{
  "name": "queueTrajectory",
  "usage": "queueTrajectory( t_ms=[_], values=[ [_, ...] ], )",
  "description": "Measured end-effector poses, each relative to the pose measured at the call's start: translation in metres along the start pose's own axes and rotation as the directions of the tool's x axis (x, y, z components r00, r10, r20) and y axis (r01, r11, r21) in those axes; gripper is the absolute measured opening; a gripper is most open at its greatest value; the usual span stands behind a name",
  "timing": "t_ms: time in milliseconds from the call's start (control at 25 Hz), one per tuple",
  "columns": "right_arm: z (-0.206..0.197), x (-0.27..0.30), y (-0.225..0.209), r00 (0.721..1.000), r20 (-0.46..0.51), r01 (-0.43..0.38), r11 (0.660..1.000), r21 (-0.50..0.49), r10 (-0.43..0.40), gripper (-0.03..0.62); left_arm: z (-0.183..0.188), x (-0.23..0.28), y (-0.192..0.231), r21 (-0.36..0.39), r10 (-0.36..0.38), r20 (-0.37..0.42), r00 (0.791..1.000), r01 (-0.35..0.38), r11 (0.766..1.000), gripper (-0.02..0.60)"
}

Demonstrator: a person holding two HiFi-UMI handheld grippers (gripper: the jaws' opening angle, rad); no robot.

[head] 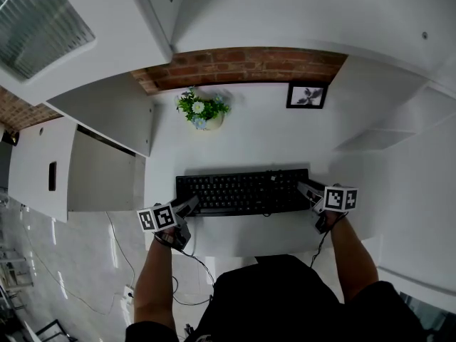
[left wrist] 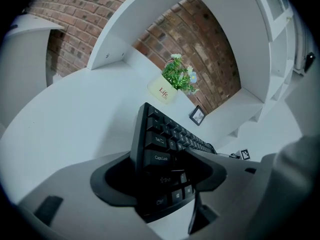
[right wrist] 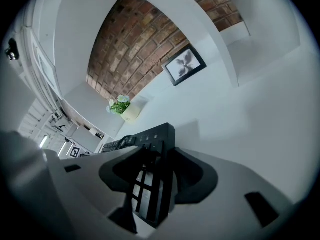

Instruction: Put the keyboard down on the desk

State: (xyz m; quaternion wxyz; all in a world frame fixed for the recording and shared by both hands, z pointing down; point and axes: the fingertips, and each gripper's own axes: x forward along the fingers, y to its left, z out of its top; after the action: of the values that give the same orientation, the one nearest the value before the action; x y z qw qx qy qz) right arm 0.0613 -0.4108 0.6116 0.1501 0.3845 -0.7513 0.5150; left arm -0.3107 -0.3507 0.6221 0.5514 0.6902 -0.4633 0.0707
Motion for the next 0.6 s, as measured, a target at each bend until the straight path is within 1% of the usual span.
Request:
queueTrajectory(
  t_ms=[280,600],
  values=[
    [-0.006,0.000,-0.011,0.998,-0.026,0.054,0.998,-0.020,-0.054,0.201,-0.001,0.003,-0.002,0.052,0.067,-0.006,0.998,-0.067,0.996,0.319],
    [-0.006,-0.001,-0.016,0.997,-0.020,0.080,0.996,-0.033,-0.081,0.201,-0.003,0.005,-0.001,0.090,0.153,0.009,0.988,-0.153,0.984,0.330]
  ],
)
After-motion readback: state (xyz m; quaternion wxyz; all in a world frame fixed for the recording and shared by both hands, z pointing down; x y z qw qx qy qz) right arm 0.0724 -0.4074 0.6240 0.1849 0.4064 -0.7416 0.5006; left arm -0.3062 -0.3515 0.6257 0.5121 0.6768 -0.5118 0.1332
